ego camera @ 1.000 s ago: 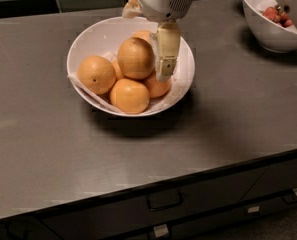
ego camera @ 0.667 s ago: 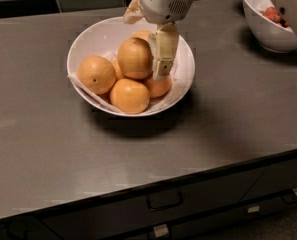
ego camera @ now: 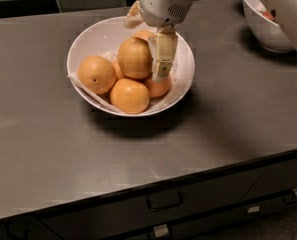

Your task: Pick orange from white bowl

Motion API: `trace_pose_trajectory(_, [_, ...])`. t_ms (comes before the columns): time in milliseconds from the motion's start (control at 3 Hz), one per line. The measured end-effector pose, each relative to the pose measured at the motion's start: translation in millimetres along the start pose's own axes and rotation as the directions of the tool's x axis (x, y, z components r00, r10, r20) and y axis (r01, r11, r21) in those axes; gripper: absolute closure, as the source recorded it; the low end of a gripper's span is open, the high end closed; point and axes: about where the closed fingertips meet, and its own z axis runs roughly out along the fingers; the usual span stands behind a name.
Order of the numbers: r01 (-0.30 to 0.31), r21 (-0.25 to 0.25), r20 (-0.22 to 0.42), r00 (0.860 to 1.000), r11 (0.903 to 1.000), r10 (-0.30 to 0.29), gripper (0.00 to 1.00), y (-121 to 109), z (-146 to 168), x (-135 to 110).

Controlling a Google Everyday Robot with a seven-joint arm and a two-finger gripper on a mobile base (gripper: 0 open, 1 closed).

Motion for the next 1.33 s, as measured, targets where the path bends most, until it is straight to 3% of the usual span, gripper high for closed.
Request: trace_pose_trajectory(1333, [0.012,-0.046,0.022,1.000,0.9989,-0.011,0.19,-17.1,16.7,2.6])
